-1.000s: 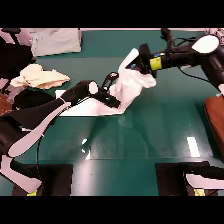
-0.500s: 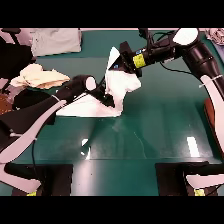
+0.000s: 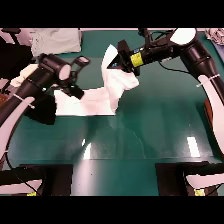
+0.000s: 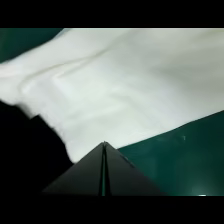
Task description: Fold the shirts.
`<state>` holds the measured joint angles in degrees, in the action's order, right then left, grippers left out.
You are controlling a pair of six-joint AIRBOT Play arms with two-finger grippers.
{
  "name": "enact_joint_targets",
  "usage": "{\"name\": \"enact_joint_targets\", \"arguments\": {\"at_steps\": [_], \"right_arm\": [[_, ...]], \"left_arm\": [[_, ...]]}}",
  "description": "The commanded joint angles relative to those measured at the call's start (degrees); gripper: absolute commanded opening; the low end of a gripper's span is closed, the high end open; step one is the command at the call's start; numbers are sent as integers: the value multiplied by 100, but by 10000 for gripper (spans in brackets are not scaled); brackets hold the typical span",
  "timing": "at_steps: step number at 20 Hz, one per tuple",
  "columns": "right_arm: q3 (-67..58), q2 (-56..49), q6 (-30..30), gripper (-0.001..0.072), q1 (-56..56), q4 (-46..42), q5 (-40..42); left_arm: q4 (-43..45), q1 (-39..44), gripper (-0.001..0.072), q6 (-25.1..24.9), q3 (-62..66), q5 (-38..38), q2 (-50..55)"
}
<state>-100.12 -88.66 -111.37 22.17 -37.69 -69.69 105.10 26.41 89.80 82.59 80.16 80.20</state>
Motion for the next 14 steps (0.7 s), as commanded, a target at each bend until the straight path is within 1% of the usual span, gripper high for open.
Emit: {"name": "enact_joint_targets", "arguments": {"at_steps": [1,4,6,7,8,10,11,12,13,14], "right_arm": [[232,-4,-52,16,243,11,507],[476,-105,-74,16,562,17,1178],[483,-424,-70,17,890,57,1808],[483,-636,-70,17,1108,85,2306],[483,-857,-68,18,1338,133,2844],[468,-1399,-7,22,1834,551,3941],[326,-1755,52,66,2079,811,4345],[83,-2127,57,200,2277,1025,4559],[-267,-2555,83,292,2455,1287,4664],[-638,-2924,101,315,2577,1506,4758]], "left_arm": [[299,-621,29,87,9,868,-160],[260,-1182,29,555,9,579,-605],[260,-1591,29,944,9,503,-966],[243,-1735,29,1117,9,518,-1139],[232,-1840,29,1130,9,546,-1300],[240,-1891,29,1130,7,584,-1508],[205,-1891,28,1132,7,621,-1578],[199,-1891,29,1132,9,664,-1620],[162,-1891,28,1134,9,726,-1624],[131,-1891,29,1132,7,778,-1622]]}}
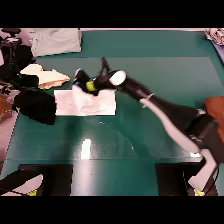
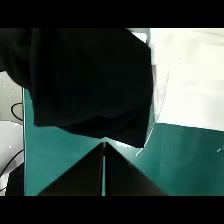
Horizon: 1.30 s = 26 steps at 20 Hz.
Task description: Fold the shirts.
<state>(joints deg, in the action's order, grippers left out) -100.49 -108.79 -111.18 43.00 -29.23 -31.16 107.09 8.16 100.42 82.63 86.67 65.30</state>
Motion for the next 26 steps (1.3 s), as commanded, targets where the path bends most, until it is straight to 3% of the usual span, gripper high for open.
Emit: {"name": "enact_joint_targets", "arguments": {"at_steps": [1,4,6,11,15,16,17,18,19,22,26], "right_arm": [[-1010,-1239,98,315,566,793,909],[-1845,-1563,1102,315,361,804,352],[-1670,-1241,1639,315,-122,728,-428],[-929,-24,1368,315,-1829,-2157,-3639],[-22,990,1541,315,-2774,-2551,-3847],[216,1207,1631,315,-2924,-2573,-3816],[439,1394,1725,315,-3027,-2603,-3781],[688,1585,1816,315,-3119,-2601,-3746],[911,1735,1886,315,-3176,-2594,-3720],[1602,2131,2041,315,-3145,-2588,-3515],[2361,2433,2044,315,-2946,-2588,-3117]], "left_arm": [[-70,-66,29,68,4,142,-131],[-107,-66,28,57,2,142,-131],[-114,-66,28,55,2,142,-131],[-450,-66,28,52,2,20,-131],[-2192,-66,29,-570,-227,-348,-129],[-2566,-63,122,-699,-385,-490,-129],[-2855,-63,395,-859,-577,-664,-129],[-3075,-66,615,-1040,-815,-938,-125],[-3239,-63,674,-1172,-1082,-1322,-125],[-4022,-63,674,-1580,-1611,-2269,52],[-5014,-63,674,-2317,-1661,-2927,710]]}}
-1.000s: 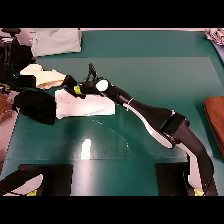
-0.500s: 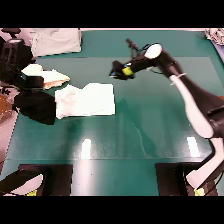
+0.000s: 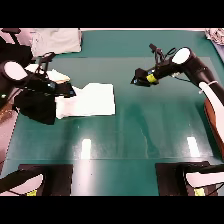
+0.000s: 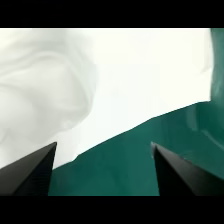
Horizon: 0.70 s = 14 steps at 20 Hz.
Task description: Fold the shirts.
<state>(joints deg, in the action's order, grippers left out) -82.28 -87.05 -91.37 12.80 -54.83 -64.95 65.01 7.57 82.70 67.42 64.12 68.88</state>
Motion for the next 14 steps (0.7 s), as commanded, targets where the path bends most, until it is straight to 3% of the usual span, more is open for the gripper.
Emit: {"name": "enact_joint_targets", "arguments": {"at_steps": [1,3,4,6,7,10,11,13,14], "right_arm": [[636,275,63,315,120,-26,293],[721,273,63,315,197,-26,304],[719,262,63,315,273,-24,304],[719,262,87,315,411,-28,304],[719,262,125,315,492,-44,308],[763,245,199,316,713,-240,391],[866,245,269,348,756,-221,483],[1141,240,282,490,776,-212,688],[1281,240,291,528,772,-177,772]], "left_arm": [[-804,-4,674,-588,-140,-745,518],[-791,-4,650,-671,-142,-750,839],[-697,-4,520,-671,-140,-791,951],[-398,-7,128,-669,-133,-1154,1021],[-271,-7,29,-669,-70,-1386,1003],[684,-7,28,-337,433,-1703,999],[1274,-7,28,11,601,-1705,1005],[2352,-7,29,669,734,-1641,1003],[2647,-7,94,732,732,-1517,1005]]}}
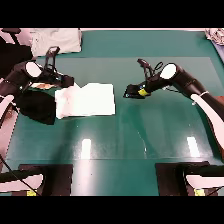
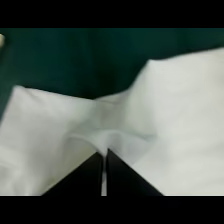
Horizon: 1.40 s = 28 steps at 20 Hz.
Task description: Fold the shirts.
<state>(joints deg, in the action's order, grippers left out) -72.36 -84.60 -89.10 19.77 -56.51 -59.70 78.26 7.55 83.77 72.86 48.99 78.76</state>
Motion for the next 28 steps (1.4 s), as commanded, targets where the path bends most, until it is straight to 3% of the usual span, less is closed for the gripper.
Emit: {"name": "enact_joint_targets", "arguments": {"at_steps": [1,2,3,7,9,13,17,20,21,23,24,25,28], "right_arm": [[422,-4,68,528,74,7,339],[557,-7,76,562,74,7,472],[678,-9,105,596,74,11,623],[807,-424,1314,626,35,1709,920],[804,-691,1836,626,35,2518,1303],[756,-1150,2352,626,22,3246,1755],[39,-1945,2979,626,240,4481,1650],[-883,-2625,2955,618,708,4767,1552],[-1161,-2806,2570,536,874,4747,1585],[-1685,-3008,2400,73,1054,4721,1353],[-1934,-2968,2389,18,1047,4516,1132],[-2208,-2811,2111,18,970,3965,879],[-2942,-1843,358,16,450,1064,-98]], "left_arm": [[1473,-4,349,625,188,144,35],[1582,-4,602,627,188,247,55],[1705,-4,663,647,188,269,66],[3077,-4,665,2033,188,236,61],[3202,-4,665,2085,190,623,57],[3143,-4,665,2326,188,1617,-92],[2673,-4,665,2312,188,1720,-752],[2461,-4,665,2214,184,1967,-1165],[2463,-4,665,2210,184,2100,-1231],[2457,-4,665,2218,170,2343,-1290],[2455,-4,664,2221,170,2474,-1290],[2422,-4,665,2223,170,2623,-1290],[2024,-4,664,2221,170,2894,-1349]]}}
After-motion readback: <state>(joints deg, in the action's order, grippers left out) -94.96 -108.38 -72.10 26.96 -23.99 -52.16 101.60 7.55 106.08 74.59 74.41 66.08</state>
